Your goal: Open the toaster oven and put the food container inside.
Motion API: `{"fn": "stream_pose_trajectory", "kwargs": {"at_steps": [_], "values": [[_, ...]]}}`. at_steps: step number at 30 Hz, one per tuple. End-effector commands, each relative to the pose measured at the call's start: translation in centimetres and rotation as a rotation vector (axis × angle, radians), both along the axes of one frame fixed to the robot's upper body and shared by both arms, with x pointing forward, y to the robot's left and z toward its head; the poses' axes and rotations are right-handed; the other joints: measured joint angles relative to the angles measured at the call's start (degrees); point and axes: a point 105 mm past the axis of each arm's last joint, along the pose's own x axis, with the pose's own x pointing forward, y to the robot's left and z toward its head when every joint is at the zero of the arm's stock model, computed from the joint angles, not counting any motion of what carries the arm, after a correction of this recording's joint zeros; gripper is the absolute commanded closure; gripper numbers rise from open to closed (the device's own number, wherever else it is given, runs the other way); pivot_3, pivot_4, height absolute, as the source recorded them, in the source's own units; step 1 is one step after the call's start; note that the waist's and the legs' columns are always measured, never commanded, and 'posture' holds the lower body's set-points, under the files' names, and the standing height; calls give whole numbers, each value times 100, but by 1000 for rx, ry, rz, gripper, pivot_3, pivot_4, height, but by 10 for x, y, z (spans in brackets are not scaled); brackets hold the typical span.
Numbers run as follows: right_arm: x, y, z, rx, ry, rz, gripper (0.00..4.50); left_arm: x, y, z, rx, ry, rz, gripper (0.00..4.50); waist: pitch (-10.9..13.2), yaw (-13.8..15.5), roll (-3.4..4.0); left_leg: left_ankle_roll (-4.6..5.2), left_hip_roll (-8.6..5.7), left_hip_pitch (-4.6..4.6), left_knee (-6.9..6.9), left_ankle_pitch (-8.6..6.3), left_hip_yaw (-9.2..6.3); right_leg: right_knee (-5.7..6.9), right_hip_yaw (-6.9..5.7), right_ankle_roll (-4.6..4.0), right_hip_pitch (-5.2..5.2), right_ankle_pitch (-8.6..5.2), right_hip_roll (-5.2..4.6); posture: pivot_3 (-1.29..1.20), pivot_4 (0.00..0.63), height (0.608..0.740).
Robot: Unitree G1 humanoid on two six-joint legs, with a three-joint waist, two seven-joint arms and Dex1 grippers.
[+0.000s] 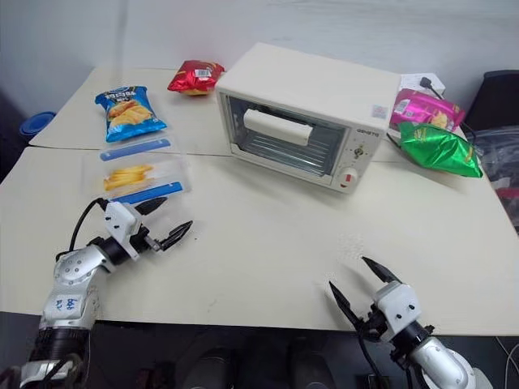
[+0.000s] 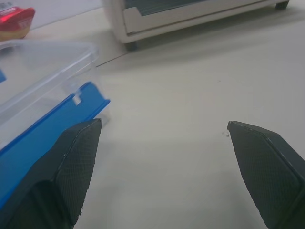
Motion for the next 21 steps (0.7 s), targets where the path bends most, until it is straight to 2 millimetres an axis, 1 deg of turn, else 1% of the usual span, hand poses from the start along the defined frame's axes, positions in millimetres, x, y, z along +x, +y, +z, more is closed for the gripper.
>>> {"fn": "stream_pose_trajectory", "kwargs": {"at_steps": [1,4,5,7,9,10,11,12,13,14,16,19,21], "values": [[3,3,13,4,-64,22,12,-1,-3,1,-4,1,-25,0,0,-5,0,0,2,0,-1,0,-1,1,-1,0,-2,0,2,0,150,740],[11,5,20,36,-81,29,12,0,-6,9,-42,-3,-47,0,0,23,0,-3,6,-2,1,2,-3,4,-3,-1,-5,0,4,0,150,740],[15,11,28,65,-85,54,12,-3,-7,14,-63,8,-88,0,0,34,0,-3,5,-2,3,2,-3,5,-3,0,-5,0,3,0,150,740],[27,25,51,135,-97,121,12,-14,-10,31,-114,41,-226,0,0,24,0,-4,5,-6,9,2,-5,9,-4,-1,-4,0,1,0,150,740],[42,36,78,190,-119,167,12,-22,-8,43,-102,61,-322,0,0,-2,0,-7,7,-9,14,4,-6,16,-3,-2,-8,1,2,0,150,740],[48,40,87,224,-110,184,12,-24,-6,46,-75,78,-339,0,0,0,0,-10,7,-9,17,6,-9,20,-5,-3,-9,1,2,0,150,740],[55,43,99,234,-147,187,12,-24,-4,48,-51,91,-345,0,0,2,0,-12,8,-7,17,7,-13,22,-7,-5,-8,0,2,0,150,740],[66,47,110,266,-155,178,12,-24,-3,50,-47,110,-353,0,-1,15,2,-13,9,-7,17,7,-17,23,-10,-7,-9,-1,3,0,150,740],[74,55,117,254,-149,202,12,-25,-2,53,-58,124,-361,0,-1,14,4,-13,7,-7,16,7,-19,21,-11,-7,-9,-1,3,0,150,740],[82,64,122,232,-137,227,12,-25,0,60,-89,117,-368,0,1,13,6,-13,7,-7,17,7,-18,22,-11,-8,-8,-1,2,0,150,740],[94,75,128,206,-115,250,12,-27,1,73,-146,108,-379,0,1,18,6,-11,5,-13,18,7,-18,20,-11,-8,-13,-1,1,0,150,740],[115,83,139,223,-106,220,12,-30,2,90,-192,91,-381,0,1,33,5,-11,9,-30,18,7,-26,9,-21,-9,-21,-2,1,0,150,740],[122,86,143,235,-100,212,12,-33,0,93,-200,90,-376,0,1,26,6,-12,7,-42,25,7,-23,8,-20,-9,-27,-2,-2,0,150,740]]}}
